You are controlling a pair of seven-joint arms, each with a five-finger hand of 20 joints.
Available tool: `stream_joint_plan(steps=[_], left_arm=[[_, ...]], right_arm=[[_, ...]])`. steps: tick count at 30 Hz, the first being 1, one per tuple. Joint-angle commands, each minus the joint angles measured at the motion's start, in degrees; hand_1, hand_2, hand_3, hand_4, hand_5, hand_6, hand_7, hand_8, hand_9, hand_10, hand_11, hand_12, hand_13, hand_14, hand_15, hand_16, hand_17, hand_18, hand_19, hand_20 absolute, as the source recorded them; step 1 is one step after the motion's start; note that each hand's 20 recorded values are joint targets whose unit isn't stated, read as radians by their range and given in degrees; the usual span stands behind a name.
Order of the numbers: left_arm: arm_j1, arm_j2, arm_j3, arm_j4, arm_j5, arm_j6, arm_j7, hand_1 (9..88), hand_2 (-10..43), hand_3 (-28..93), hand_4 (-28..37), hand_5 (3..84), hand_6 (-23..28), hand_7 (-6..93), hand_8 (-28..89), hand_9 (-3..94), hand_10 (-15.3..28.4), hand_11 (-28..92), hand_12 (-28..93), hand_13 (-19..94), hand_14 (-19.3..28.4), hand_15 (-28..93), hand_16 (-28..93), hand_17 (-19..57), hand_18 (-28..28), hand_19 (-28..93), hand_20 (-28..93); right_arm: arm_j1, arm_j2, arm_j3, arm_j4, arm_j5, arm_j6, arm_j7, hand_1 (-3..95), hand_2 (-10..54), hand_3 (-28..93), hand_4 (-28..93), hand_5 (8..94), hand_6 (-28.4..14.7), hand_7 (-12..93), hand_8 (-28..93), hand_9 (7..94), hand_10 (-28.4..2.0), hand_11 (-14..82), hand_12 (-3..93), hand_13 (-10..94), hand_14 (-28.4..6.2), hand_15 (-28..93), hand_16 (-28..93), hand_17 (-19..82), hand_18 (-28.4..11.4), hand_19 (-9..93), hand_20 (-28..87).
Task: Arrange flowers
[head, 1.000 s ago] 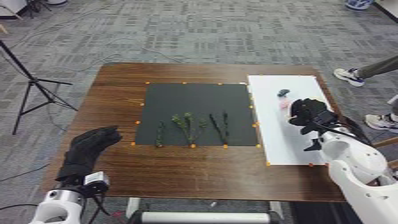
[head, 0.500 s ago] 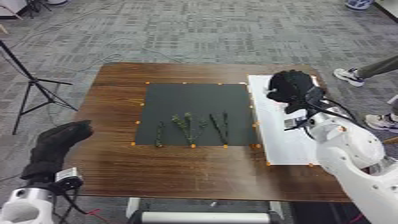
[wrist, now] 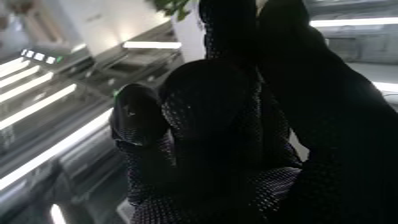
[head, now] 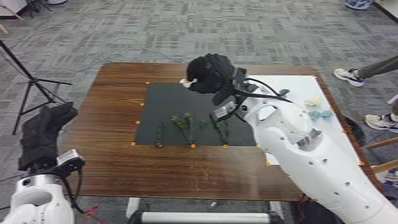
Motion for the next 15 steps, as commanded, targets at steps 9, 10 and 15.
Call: stream_joint_plan(steps=[9,10,15], left_arm=[[-0.9,-0.43,1.40,1.25,-0.96,0.41,-3.11,25.3,30.9,62,-28.3,56.4,3.0,17.2,-8,58.7,14.4,20,12,42,15.2,18,-3,11.8,8.9,8,21],[-0.8,-0.37,1.55,1.27,-1.06,0.11,-2.99,25.1,30.9,62,-28.3,56.4,3.0,17.3,-8,58.7,14.4,20,12,42,15.2,18,-3,11.7,8.9,8,21],[-1.9,-0.25,2.92,1.45,-0.59,-0.10,-3.57,24.6,30.5,63,-28.3,56.8,2.9,17.3,-8,58.4,14.4,20,12,42,15.2,18,-3,11.3,9.0,8,21]], right_arm=[[0.3,-14.9,-6.4,8.2,-7.4,-8.5,-3.8,58.9,-9.5,62,-24,76.1,2.6,34,9,92.2,-7.4,9.3,42.7,87,-2.4,58,37,49,-19.0,93,52],[0.5,-14.9,-7.2,8.4,-7.0,-8.3,-3.1,58.9,-9.5,62,-24,76.2,2.6,34,8,92.2,-7.4,9.2,42.6,87,-2.4,58,37,49,-19.0,93,52],[0.4,-17.1,-7.8,10.0,-11.8,-12.4,-2.3,58.7,-9.5,62,-24,77.1,2.6,34,7,92.4,-7.5,9.0,42.4,87,-2.6,59,37,49,-19.1,93,53]])
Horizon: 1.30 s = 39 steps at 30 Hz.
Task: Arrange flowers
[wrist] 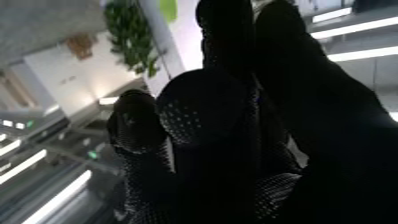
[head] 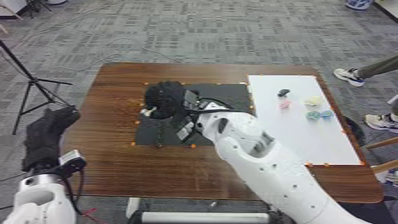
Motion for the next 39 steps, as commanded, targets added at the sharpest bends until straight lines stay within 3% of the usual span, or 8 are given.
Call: stream_joint_plan(steps=[1,7,15,21,24,26,28,39], left_arm=[[-0.9,-0.44,1.85,0.07,-0.10,-0.73,-1.25,24.5,30.4,63,-28.3,56.9,3.0,17.3,-8,58.3,14.3,20,12,42,15.3,19,-3,11.3,9.1,8,21],[-2.4,-0.57,3.89,0.32,0.17,-0.60,-1.49,24.6,30.0,64,-28.3,57.0,3.0,17.2,-8,58.0,14.4,21,12,42,15.2,19,-3,11.0,9.1,8,20],[-4.0,-1.14,6.00,0.45,0.53,-0.76,-1.76,24.8,29.9,63,-28.3,56.7,3.0,17.1,-8,57.8,14.4,20,12,42,15.3,19,-3,11.0,9.1,9,20],[-3.9,-1.77,6.34,0.74,1.28,-0.24,-2.02,23.8,27.8,65,-28.3,56.3,2.8,17.1,-8,57.5,14.4,20,12,42,15.3,19,-3,10.9,9.1,9,20],[-3.4,-1.66,6.15,1.62,4.04,-0.13,-3.33,23.6,26.7,65,-28.3,56.0,2.8,17.2,-8,57.2,14.4,21,12,42,15.3,19,-3,10.8,9.1,9,20],[-2.5,-1.73,5.46,1.53,2.75,-0.63,-2.97,25.0,26.2,66,-28.2,56.2,2.7,17.5,-8,57.3,14.4,21,12,42,15.3,19,-3,10.8,9.1,9,20],[-2.0,-2.02,4.87,1.69,3.56,-1.15,-3.22,25.7,26.1,66,-28.2,56.3,2.7,17.7,-8,57.7,14.4,21,12,42,15.4,19,-3,10.8,9.1,9,20],[-1.6,-2.36,4.62,1.99,3.54,-3.17,-3.12,26.3,26.7,66,-28.3,56.7,2.7,17.7,-8,57.7,14.4,21,12,42,15.5,20,-3,10.8,9.2,9,20]], right_arm=[[0.3,-4.2,-2.1,1.8,-6.1,-4.9,1.3,58.7,-9.5,62,-24,77.1,2.6,34,7,92.3,-7.5,8.9,42.4,87,-2.6,59,37,49,-19.1,93,53],[-0.5,-7.8,-0.2,6.3,-11.5,-7.5,0.8,58.7,-9.5,62,-24,77.0,2.6,34,7,92.4,-7.5,8.1,41.5,87,-2.6,59,37,49,-19.3,93,53],[-2.2,-10.7,0.4,10.3,-18.1,-4.4,1.7,58.8,-9.5,62,-24,77.1,2.7,34,7,92.4,-7.5,7.8,41.1,87,-2.7,59,37,49,-19.6,93,53],[-3.9,-12.3,1.2,12.1,-21.0,-2.1,1.7,58.8,-9.5,62,-24,77.4,2.7,34,6,92.6,-7.5,7.8,41.0,87,-2.9,59,37,49,-19.7,93,53],[-4.1,-12.5,1.4,12.5,-21.9,-1.7,1.5,58.9,-9.5,62,-24,77.8,2.8,34,4,92.5,-7.8,7.4,39.9,87,-3.0,59,37,49,-19.8,93,53],[-4.1,-12.2,1.1,12.4,-21.3,-1.4,2.0,58.9,-9.5,62,-25,77.8,3.0,34,4,92.5,-8.0,6.9,38.6,87,-3.0,59,37,49,-19.9,93,53],[-4.4,-12.5,1.4,12.7,-21.6,-1.0,2.0,58.9,-9.5,62,-25,77.9,3.1,34,3,92.6,-8.0,6.7,38.2,87,-3.0,59,37,49,-19.9,93,53],[-4.8,-13.2,0.8,13.9,-20.8,2.5,4.0,58.4,-9.5,60,-25,80.2,4.8,27,-1,91.4,-7.4,3.1,27.1,89,-3.4,57,36,51,-20.6,93,54]])
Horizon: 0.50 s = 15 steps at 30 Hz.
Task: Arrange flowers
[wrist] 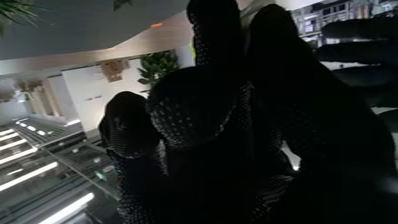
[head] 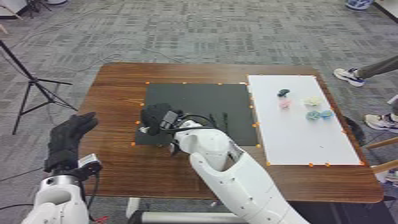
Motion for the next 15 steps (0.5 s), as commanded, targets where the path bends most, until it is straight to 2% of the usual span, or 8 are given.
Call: stream_joint_plan(steps=[1,6,15], left_arm=[[1.5,-0.93,-0.54,0.05,0.05,-2.18,-0.14,26.3,26.7,66,-28.3,56.7,2.7,17.7,-8,57.7,14.4,21,12,42,15.4,20,-3,10.8,9.2,9,20],[2.0,-0.92,-0.95,0.19,0.25,-3.71,-0.27,25.9,25.3,66,-28.3,56.7,2.7,17.7,-8,57.5,14.4,21,12,42,15.5,20,-3,10.8,9.2,9,20],[2.8,-1.04,-1.64,0.10,0.23,-4.99,0.09,26.1,23.3,66,-28.3,56.5,2.8,17.7,-8,57.1,14.3,21,12,42,15.5,20,-3,10.7,9.2,9,20]], right_arm=[[-0.4,-1.1,-0.5,0.9,-0.3,3.9,1.9,58.3,-9.5,60,-24,80.2,4.8,26,-1,91.2,-7.4,3.1,26.7,89,-3.4,57,36,51,-20.7,93,54],[-0.4,-0.6,-1.2,1.0,0.4,5.4,2.9,57.6,-9.5,60,-24,80.8,4.8,22,-1,88.6,-7.2,3.5,20.5,91,-3.2,56,36,52,-20.6,93,54],[-1.7,-0.9,-0.6,3.5,-6.0,13.1,-0.9,58.2,-9.5,58,-22,79.8,5.2,21,-3,86.2,-6.8,3.8,16.5,92,-2.8,55,36,53,-20.0,93,54]])
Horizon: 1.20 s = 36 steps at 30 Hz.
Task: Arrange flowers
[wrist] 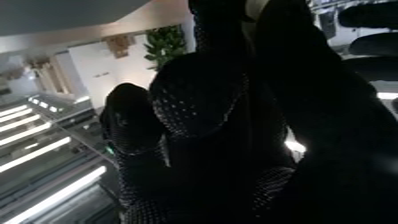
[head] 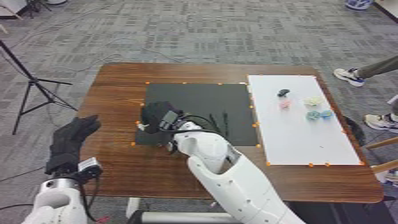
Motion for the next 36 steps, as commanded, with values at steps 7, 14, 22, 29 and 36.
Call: stream_joint_plan(steps=[7,14,22,29,36], left_arm=[[1.4,-0.82,-0.62,-0.10,0.63,-2.67,-0.08,26.4,20.0,67,-28.3,56.3,2.8,17.8,-8,56.9,14.3,22,12,42,15.5,20,-3,10.6,9.2,9,20],[-0.9,-0.60,1.23,-0.23,0.97,-0.66,-1.35,27.5,15.1,68,-28.2,56.0,2.8,18.0,-8,56.6,14.2,22,12,42,15.6,20,-3,10.4,9.3,9,20],[-2.6,-0.62,2.40,-0.22,1.83,-0.08,-2.79,28.9,12.5,69,-27.4,55.8,2.9,18.1,-8,56.4,14.2,22,12,42,15.8,20,-2,10.3,9.3,9,20],[0.4,-0.93,0.23,-0.33,1.03,-2.00,-0.88,30.0,10.7,69,-25.3,55.7,2.9,18.2,-8,56.0,14.1,22,12,42,15.7,20,-2,10.1,9.3,9,20],[1.0,-1.06,-0.23,-0.42,0.87,-2.87,-0.90,30.6,9.8,69,-24.5,55.7,2.9,18.3,-8,56.0,14.1,22,12,42,15.7,20,-2,10.1,9.3,9,19]], right_arm=[[-1.9,-1.2,1.1,3.1,-10.3,8.0,-4.9,58.1,-9.5,59,-22,79.2,5.5,21,-3,85.3,-6.5,3.7,16.6,92,-2.8,55,36,53,-20.1,93,55],[-0.4,0.2,-0.4,2.1,-6.9,5.4,-1.8,57.4,-9.5,60,-21,77.9,5.4,22,-3,84.4,-6.5,3.8,16.8,92,-2.6,55,36,53,-20.0,93,56],[0.1,0.7,-1.1,1.2,-5.7,4.3,-0.9,55.2,-9.5,59,-19,75.1,3.8,21,-2,81.9,-7.7,6.1,15.4,92,-2.6,55,36,53,-20.1,93,56],[0.7,1.0,-1.6,0.6,-3.8,4.2,0.7,52.3,-9.5,57,-17,72.3,1.9,20,-1,78.1,-9.3,11.4,11.2,91,-2.2,56,35,53,-19.8,93,56],[1.0,1.4,-1.9,0.3,-3.4,3.9,1.7,47.0,-9.5,63,-18,69.4,0.7,18,-2,75.5,-11.0,11.4,10.1,92,-2.0,56,34,54,-19.7,93,57]])
